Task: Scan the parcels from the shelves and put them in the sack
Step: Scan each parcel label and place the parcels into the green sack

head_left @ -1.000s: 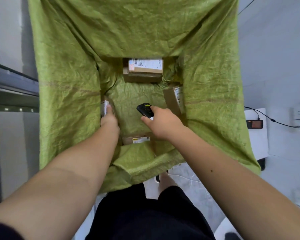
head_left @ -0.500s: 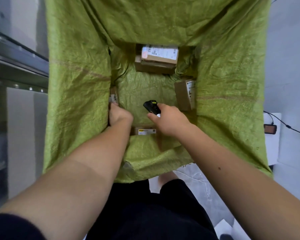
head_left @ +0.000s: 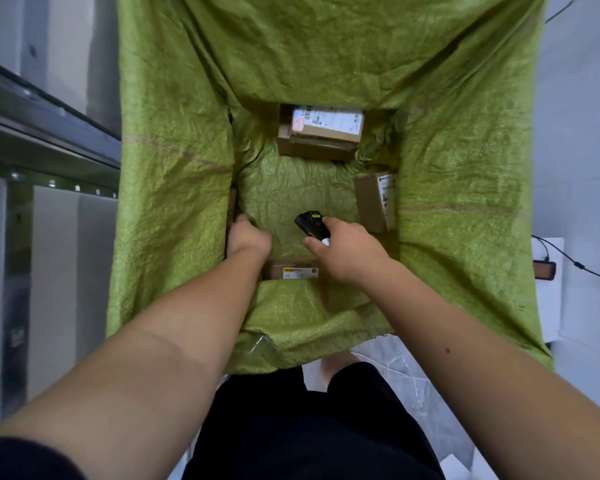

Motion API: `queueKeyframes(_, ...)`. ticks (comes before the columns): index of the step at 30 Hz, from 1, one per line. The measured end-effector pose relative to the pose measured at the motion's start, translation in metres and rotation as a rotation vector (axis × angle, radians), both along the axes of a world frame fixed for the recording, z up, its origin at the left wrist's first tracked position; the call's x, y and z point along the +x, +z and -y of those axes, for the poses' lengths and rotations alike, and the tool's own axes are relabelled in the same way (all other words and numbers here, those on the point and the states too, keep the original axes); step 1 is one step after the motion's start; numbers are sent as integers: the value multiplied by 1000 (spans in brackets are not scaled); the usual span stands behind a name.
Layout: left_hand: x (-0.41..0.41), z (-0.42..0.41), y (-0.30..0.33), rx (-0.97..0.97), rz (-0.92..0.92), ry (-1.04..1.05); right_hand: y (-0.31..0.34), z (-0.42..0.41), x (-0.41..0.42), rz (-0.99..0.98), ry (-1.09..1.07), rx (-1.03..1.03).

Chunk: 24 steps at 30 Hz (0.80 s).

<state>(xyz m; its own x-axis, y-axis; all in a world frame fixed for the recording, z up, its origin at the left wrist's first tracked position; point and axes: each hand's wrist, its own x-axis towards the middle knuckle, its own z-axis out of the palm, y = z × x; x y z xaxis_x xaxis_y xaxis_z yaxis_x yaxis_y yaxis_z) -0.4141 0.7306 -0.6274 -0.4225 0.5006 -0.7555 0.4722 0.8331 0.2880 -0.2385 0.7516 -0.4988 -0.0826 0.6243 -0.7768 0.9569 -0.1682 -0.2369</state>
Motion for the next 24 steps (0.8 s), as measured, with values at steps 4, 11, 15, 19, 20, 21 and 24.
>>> queueKeyframes(4, 3, 2, 17, -7, -40, -171, 13, -1, 0, 34, 16, 13)
queueKeyframes(11, 18, 10, 70, 43, -148, -421, 46, 8, 16, 52, -6, 70)
queueKeyframes(15, 28, 14, 109, 150, -179, -420, 62, 20, 29, 32, -39, 116)
queueKeyframes(19, 33, 37, 155, 242, -283, -504, 79, 32, 43, -58, -26, 172)
queueKeyframes(20, 35, 47, 166, 259, -328, -533, 84, 35, 46, -85, -3, 186)
queueKeyframes(21, 39, 59, 178, 275, -373, -555, 89, 38, 49, -110, 27, 200)
queueKeyframes(24, 54, 102, 207, 305, -519, -513, 104, 48, 59, -182, 117, 246)
